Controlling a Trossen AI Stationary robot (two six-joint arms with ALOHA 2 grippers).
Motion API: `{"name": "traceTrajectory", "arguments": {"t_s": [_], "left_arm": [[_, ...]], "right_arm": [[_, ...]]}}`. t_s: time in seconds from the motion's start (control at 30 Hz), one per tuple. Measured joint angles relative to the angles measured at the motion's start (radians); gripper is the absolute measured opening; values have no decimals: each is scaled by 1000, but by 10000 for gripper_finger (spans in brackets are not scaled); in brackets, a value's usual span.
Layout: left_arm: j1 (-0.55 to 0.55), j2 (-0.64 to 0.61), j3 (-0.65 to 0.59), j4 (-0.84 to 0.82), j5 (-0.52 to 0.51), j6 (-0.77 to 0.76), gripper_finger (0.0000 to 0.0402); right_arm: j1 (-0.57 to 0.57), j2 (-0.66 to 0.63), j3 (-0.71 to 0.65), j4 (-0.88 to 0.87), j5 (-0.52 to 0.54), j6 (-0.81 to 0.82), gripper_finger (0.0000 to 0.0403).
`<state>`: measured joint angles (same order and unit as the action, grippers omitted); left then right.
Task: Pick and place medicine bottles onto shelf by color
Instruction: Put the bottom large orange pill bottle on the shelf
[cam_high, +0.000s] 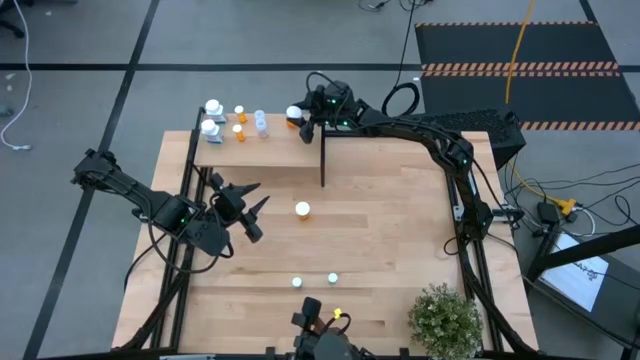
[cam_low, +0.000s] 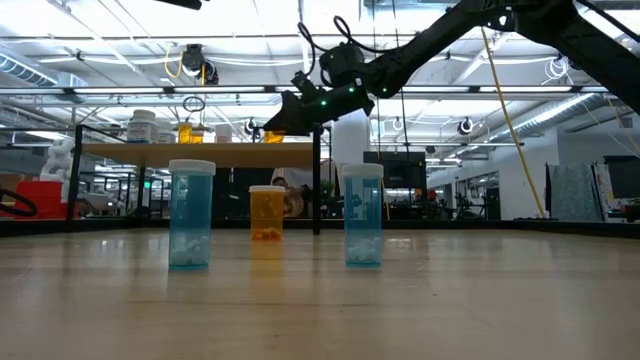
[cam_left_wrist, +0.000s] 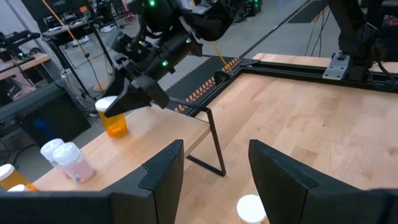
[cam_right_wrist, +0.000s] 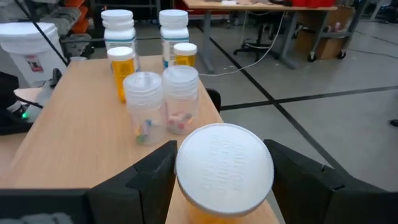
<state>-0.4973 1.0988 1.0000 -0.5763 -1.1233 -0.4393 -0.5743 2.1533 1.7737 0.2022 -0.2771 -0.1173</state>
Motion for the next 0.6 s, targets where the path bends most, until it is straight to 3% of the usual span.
{"name": "traceTrajectory", "arguments": {"t_s": [0.6], "left_arm": [[0,0,0,0,0,-1,182]], "right_arm": [[0,3,0,3,-16,1,275]]}}
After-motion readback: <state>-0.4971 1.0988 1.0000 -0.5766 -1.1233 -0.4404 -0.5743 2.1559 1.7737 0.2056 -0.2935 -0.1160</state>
